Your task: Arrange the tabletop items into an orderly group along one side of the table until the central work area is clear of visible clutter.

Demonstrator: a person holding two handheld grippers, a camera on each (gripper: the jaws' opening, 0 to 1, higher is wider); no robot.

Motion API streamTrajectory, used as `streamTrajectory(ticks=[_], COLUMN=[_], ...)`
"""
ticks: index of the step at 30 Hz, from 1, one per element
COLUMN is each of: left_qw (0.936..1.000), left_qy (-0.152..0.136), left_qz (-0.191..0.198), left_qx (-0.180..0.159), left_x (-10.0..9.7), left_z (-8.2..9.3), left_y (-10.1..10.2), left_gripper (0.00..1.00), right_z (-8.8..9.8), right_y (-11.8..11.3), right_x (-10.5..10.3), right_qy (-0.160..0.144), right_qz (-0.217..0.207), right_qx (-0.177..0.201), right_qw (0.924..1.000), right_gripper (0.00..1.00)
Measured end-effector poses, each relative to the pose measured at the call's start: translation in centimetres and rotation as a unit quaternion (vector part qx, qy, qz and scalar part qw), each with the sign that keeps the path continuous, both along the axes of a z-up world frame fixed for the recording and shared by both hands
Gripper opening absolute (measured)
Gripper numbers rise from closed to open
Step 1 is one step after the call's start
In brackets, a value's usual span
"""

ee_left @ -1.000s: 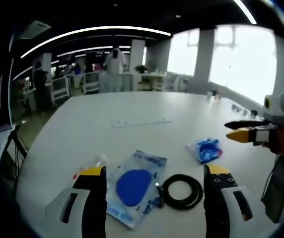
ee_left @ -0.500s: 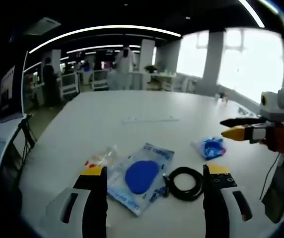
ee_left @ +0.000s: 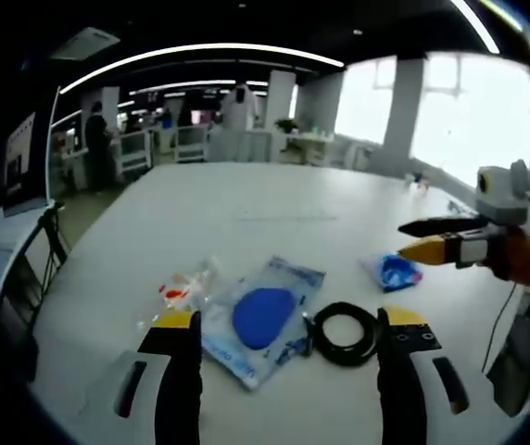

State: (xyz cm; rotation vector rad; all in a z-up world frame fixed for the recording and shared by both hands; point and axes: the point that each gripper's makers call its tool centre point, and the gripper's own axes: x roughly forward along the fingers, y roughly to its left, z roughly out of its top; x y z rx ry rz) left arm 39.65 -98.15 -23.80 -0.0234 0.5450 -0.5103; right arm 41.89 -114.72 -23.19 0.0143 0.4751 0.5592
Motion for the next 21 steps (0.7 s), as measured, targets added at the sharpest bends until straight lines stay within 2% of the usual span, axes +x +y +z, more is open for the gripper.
streamTrajectory(ticks=[21], left_qw=[0.9995], left_qy=[0.031], left_qz=[-0.001], left_qx=[0.0], left_x=[-1.6], left_z=[-3.1], left_y=[-1.6], left_gripper=[0.72], right_z=[-2.5], right_y=[0.9], right_x=[0.3], right_qy=[0.022], right_qz=[0.032], right_qx=[-0.01], right_qw=[0.9992], right_gripper=[0.5])
